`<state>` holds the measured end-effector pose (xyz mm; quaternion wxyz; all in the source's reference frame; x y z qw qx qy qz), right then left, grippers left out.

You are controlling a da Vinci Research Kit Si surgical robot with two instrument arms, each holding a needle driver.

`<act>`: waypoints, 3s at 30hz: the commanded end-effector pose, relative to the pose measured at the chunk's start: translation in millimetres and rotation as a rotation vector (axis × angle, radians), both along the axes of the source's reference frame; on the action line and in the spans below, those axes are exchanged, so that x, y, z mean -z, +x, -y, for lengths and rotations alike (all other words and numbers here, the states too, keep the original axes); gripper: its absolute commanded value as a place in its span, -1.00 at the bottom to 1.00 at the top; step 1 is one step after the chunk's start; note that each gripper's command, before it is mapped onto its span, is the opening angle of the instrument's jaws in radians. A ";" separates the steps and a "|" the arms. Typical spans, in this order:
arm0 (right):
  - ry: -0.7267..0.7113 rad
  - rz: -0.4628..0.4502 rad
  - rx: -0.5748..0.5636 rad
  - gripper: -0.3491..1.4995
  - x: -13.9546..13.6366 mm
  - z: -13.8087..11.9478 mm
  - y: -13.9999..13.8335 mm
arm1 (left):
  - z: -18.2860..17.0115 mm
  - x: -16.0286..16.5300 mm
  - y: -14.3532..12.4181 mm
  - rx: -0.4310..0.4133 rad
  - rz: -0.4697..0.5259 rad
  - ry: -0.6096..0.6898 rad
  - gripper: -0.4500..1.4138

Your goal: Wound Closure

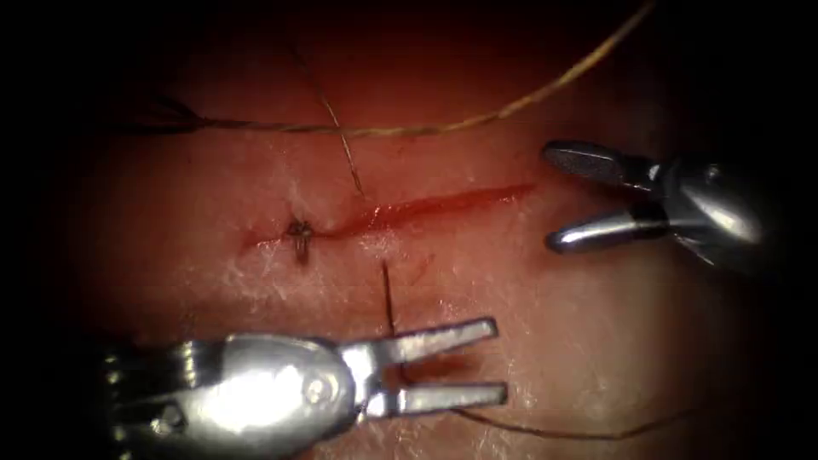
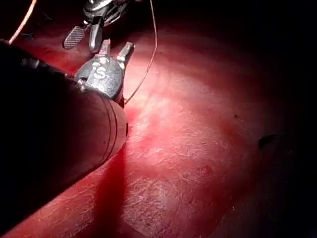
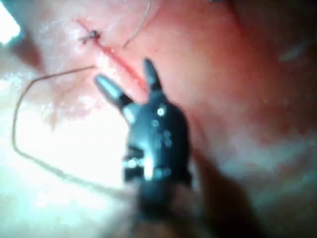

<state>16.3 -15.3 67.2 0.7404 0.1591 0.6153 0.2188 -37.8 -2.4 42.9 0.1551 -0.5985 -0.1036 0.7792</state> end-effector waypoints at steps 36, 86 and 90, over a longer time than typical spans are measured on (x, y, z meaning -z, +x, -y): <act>0.002 -0.005 -0.019 0.60 -1.0 0.0 4.2 | -1.2 -1.4 -3.8 -0.012 -0.018 -0.041 -1.00; 0.097 -0.092 0.115 -1.00 0.6 6.2 17.4 | -9.5 -3.1 6.2 0.178 0.130 0.109 0.01; 0.096 -0.059 0.144 -1.00 -0.3 6.2 17.1 | -9.6 -2.0 5.8 0.212 0.040 0.147 0.82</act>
